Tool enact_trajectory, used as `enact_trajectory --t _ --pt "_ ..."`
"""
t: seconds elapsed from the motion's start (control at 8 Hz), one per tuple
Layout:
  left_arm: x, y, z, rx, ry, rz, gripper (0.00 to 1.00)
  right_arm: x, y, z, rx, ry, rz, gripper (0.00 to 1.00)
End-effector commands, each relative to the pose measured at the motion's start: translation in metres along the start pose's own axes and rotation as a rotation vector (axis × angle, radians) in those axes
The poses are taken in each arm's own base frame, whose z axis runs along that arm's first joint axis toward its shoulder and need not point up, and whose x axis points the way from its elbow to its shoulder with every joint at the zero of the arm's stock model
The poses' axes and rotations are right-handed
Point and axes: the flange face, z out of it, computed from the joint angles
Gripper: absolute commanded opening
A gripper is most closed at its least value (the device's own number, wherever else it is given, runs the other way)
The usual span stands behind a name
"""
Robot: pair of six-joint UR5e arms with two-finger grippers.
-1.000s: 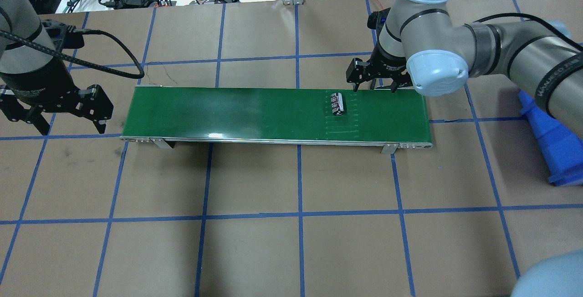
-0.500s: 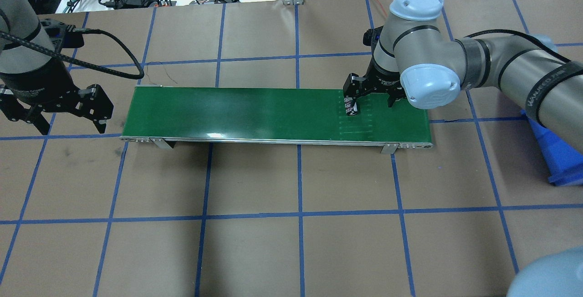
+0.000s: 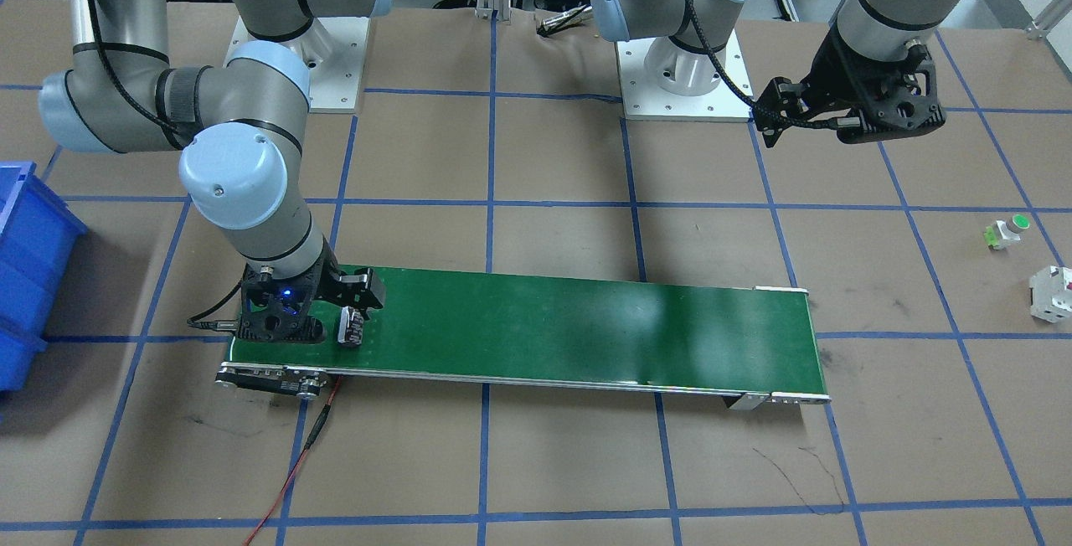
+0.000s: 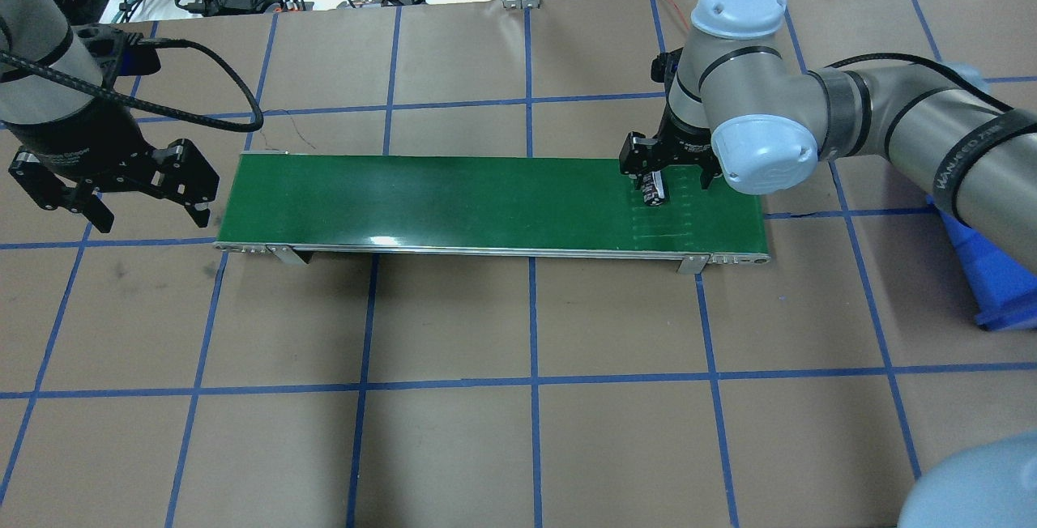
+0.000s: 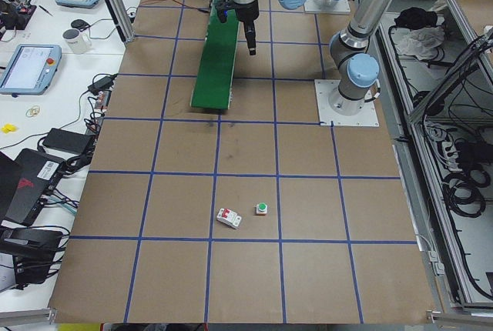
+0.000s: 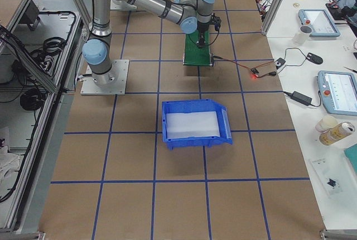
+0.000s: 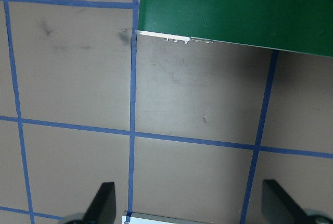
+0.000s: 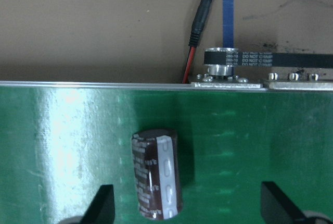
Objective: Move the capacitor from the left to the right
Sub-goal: 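Lower the right gripper onto the capacitor on the belt and grasp it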
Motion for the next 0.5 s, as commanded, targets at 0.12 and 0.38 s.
enact_trajectory --t 0.12,0.38 --pt "0.017 0.002 -0.002 0.007 -0.001 0.040 1.00 0.009 -0.008 0.011 0.010 0.056 -0.007 0.51" --pt "0.030 0.004 -0.002 0.008 -0.008 0.069 1.00 0.032 -0.008 0.018 -0.051 0.064 0.029 0.26"
